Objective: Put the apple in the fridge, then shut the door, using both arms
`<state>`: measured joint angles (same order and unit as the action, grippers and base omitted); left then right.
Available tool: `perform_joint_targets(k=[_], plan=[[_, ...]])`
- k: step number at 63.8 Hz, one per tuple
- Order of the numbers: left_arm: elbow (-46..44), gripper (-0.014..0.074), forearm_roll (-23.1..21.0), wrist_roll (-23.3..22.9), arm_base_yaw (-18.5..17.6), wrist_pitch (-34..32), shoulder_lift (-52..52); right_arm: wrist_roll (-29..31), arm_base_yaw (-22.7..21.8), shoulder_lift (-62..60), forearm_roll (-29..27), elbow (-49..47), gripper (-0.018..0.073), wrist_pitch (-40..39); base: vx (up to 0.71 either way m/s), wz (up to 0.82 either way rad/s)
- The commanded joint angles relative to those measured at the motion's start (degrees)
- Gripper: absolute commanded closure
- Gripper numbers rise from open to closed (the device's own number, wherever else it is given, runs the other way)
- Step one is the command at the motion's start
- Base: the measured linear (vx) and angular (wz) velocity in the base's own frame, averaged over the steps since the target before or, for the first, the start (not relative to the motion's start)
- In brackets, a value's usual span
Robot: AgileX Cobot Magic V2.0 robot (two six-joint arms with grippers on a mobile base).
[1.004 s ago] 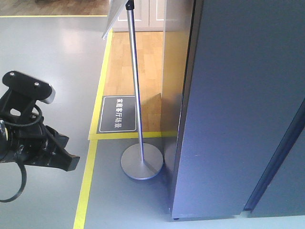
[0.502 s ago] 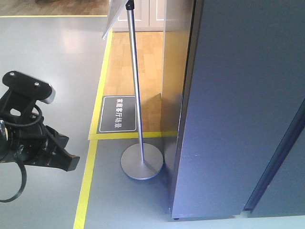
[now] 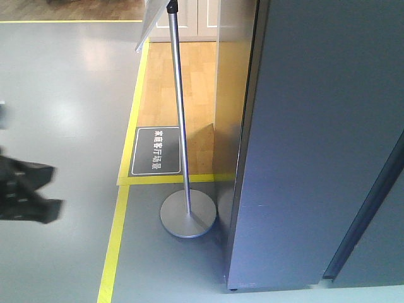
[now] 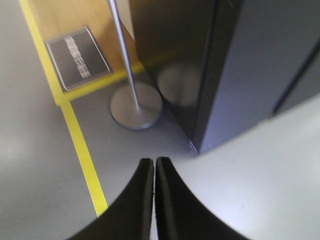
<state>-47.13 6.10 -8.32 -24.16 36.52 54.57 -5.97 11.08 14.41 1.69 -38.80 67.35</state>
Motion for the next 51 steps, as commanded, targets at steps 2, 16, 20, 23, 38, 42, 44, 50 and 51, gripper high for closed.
perform_joint_targets(k=[2,16,20,23,38,42,44,50,51], plan=[[4.78,0.0603,0.23,-0.61,4.72,-9.36,-6.99,0.58,0.1,0.8,0.41,-1.34,0.0563,-3.49,0.0,0.0],[20.07,0.0603,0.26,-0.55,12.62,-18.33,-22.61,0.58,0.1,0.8,0.41,-1.34,0.0563,-3.49,0.0,0.0],[24.57,0.0603,0.26,-0.55,14.24,-21.42,-27.65,0.58,0.1,0.8,0.41,-1.34,0.0563,-3.49,0.0,0.0],[27.97,0.0603,0.2,-0.61,15.28,-23.29,-31.16,0.58,0.1,0.8,0.41,-1.34,0.0563,-3.49,0.0,0.0],[41.55,0.0603,-0.21,-0.61,19.71,-27.63,-46.47,0.58,0.1,0.8,0.41,-1.34,0.0563,-3.49,0.0,0.0],[43.66,0.0603,-0.22,-0.61,20.37,-28.43,-49.34,0.58,0.1,0.8,0.41,-1.34,0.0563,-3.49,0.0,0.0],[44.8,0.0603,-0.22,-0.61,20.54,-29.06,-50.69,0.58,0.1,0.8,0.41,-1.34,0.0563,-3.49,0.0,0.0],[47.34,0.0603,-0.27,-0.66,20.85,-30.19,-53.92,0.58,0.1,0.8,0.41,-1.34,0.0563,-3.49,0.0,0.0],[47.68,0.0603,-0.27,-0.66,20.85,-30.36,-54.45,0.58,0.1,0.8,0.41,-1.34,0.0563,-3.49,0.0,0.0]])
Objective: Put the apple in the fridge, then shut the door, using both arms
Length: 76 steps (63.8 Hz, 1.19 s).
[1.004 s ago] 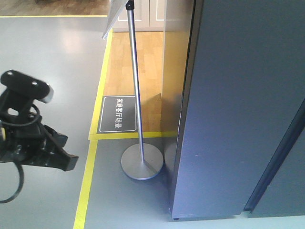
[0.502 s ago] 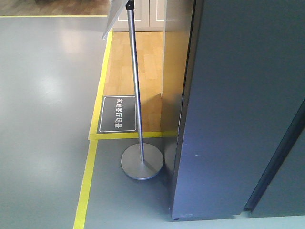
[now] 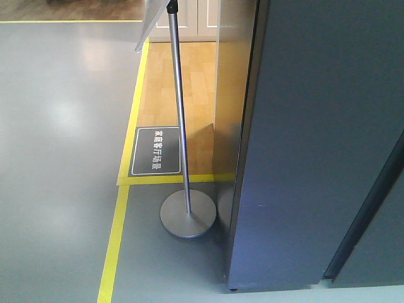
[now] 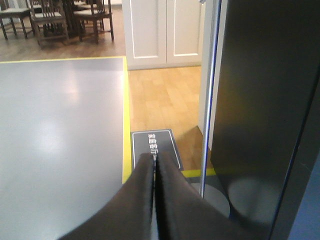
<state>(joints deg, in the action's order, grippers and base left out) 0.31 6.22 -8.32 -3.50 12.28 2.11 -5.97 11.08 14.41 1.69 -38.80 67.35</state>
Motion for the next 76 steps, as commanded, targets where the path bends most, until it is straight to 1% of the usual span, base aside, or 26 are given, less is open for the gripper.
perform_joint_targets(k=[1,7,21,34,39,52,60,72,76], plan=[[0.56,0.0603,-0.39,-0.66,0.19,-6.51,-2.77,0.58,0.1,0.8,0.41,-1.34,0.0563,-3.49,0.0,0.0],[2.53,0.0603,-0.39,-0.66,0.25,-8.79,-3.7,0.58,0.1,0.8,0.41,-1.34,0.0563,-3.46,0.0,0.0],[2.64,0.0603,-0.33,-0.66,1.93,-8.12,-3.7,0.58,0.1,0.8,0.46,-1.34,0.0563,-3.51,0.0,0.0],[2.64,0.0603,-0.39,-1.25,1.93,-7.71,-3.53,0.58,0.1,0.8,0.46,-1.34,0.0563,-3.51,0.0,0.0],[2.64,0.0603,-0.39,-1.25,1.93,-8.52,-3.53,0.58,0.1,0.8,0.46,-1.34,0.0563,-3.51,0.0,0.0],[2.83,0.0603,-0.54,-1.12,1.93,-13.0,-3.71,0.58,0.1,0.8,0.46,-1.34,0.0563,-3.51,0.0,0.0],[2.83,0.0603,-0.65,-1.07,1.93,-13.33,-3.71,0.58,0.1,0.8,0.46,-1.34,0.0563,-3.51,0.0,0.0],[2.83,0.0603,-0.86,1.9,1.93,-13.47,-3.71,0.58,0.1,0.8,0.46,-1.34,0.0563,-3.51,0.0,0.0],[2.83,0.0603,-1.0,1.99,1.93,-13.47,-3.71,0.58,0.1,0.8,0.46,-1.34,0.0563,-3.51,0.0,0.0]])
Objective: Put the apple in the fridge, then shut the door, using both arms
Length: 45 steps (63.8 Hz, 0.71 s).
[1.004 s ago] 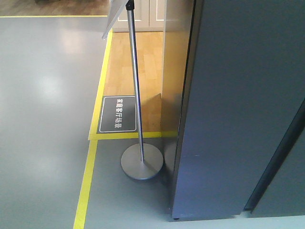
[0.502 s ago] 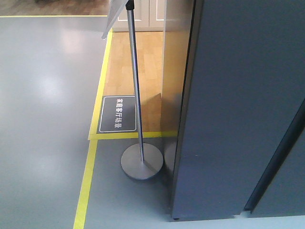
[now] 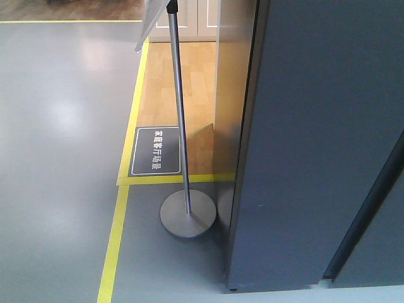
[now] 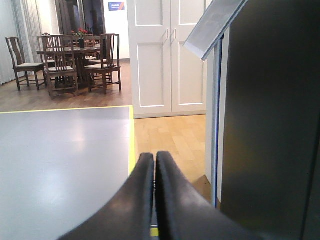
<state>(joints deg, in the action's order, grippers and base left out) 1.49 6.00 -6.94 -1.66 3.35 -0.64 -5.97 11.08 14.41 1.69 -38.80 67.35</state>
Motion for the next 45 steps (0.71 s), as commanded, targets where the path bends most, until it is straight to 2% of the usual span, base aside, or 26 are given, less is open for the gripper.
perform_joint_targets(k=[1,27,45], plan=[[1.65,0.0603,-0.78,0.61,0.09,-4.54,-0.96,0.58,0.1,0.8,0.46,-1.34,0.0563,-3.51,0.0,0.0],[1.65,0.0603,-3.25,2.95,0.09,-6.49,-0.96,0.58,0.1,0.8,0.46,-1.34,0.0563,-3.51,0.0,0.0],[1.65,0.0603,-5.17,2.9,2.84,-6.43,-0.96,0.58,0.1,0.8,0.46,-1.34,0.0563,-3.51,0.0,0.0]])
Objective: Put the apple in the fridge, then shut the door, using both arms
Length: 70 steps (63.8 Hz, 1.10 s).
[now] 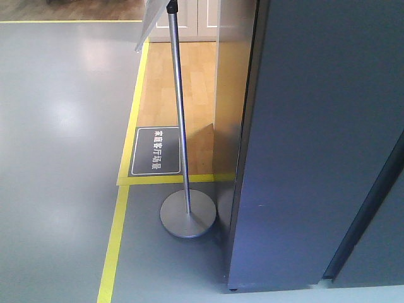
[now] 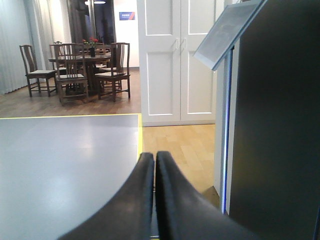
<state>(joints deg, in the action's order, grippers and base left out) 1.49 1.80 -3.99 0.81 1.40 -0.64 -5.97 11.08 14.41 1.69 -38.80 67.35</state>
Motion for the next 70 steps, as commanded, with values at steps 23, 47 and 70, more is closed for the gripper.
perform_joint_targets(k=[23,47,70], plan=[[1.54,0.0603,-0.93,-0.18,0.36,-4.48,-1.0,0.58,0.1,0.8,0.46,-1.34,0.0563,-3.51,0.0,0.0],[1.2,0.0603,-0.93,-0.18,0.36,-4.24,-0.89,0.58,0.1,0.8,0.46,-1.34,0.0563,-3.51,0.0,0.0],[1.2,0.0603,-0.93,-0.18,0.36,-4.24,-0.89,2.52,-0.17,-0.12,4.45,-1.34,0.0563,-5.03,0.0,0.0]])
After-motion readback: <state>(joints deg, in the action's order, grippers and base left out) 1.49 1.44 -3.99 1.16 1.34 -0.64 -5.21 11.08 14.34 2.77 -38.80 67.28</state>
